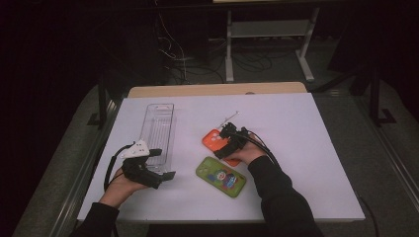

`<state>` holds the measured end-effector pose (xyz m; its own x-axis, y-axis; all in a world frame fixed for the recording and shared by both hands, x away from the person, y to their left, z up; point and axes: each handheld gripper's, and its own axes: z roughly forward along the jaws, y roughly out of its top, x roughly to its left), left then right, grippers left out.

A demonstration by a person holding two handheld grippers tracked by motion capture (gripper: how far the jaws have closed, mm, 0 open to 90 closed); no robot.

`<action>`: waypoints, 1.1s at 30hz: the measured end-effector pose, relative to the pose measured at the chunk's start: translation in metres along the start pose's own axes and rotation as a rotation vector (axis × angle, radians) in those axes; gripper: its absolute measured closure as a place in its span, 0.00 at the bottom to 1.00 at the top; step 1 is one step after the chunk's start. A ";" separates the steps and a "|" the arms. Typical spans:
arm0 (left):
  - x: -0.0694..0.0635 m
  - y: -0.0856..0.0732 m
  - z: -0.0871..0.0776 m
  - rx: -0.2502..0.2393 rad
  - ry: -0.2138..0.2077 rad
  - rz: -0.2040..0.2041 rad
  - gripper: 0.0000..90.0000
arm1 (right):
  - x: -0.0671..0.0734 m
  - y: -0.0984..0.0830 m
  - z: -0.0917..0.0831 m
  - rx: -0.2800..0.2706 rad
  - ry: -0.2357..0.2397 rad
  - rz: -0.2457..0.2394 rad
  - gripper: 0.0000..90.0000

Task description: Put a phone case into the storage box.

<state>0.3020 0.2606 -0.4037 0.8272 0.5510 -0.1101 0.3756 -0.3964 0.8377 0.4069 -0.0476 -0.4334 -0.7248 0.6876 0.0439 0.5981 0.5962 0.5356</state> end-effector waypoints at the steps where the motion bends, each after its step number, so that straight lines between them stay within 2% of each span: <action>1: 0.000 0.000 0.000 0.000 0.000 0.002 0.00 | 0.000 0.000 0.001 -0.001 -0.001 0.000 0.09; 9: 0.000 0.000 0.000 -0.004 -0.001 0.000 0.00 | 0.002 -0.002 0.004 0.013 -0.020 -0.011 0.14; 28: 0.000 0.000 0.000 -0.005 0.000 -0.001 0.00 | 0.000 -0.003 0.006 0.024 -0.016 -0.002 0.17; 33: 0.000 0.000 0.000 -0.004 0.000 0.001 0.00 | -0.002 -0.002 0.004 0.022 -0.001 0.012 0.17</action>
<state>0.3020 0.2608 -0.4041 0.8274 0.5509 -0.1096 0.3735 -0.3940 0.8398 0.4086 -0.0487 -0.4385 -0.7172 0.6951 0.0496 0.6143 0.5970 0.5160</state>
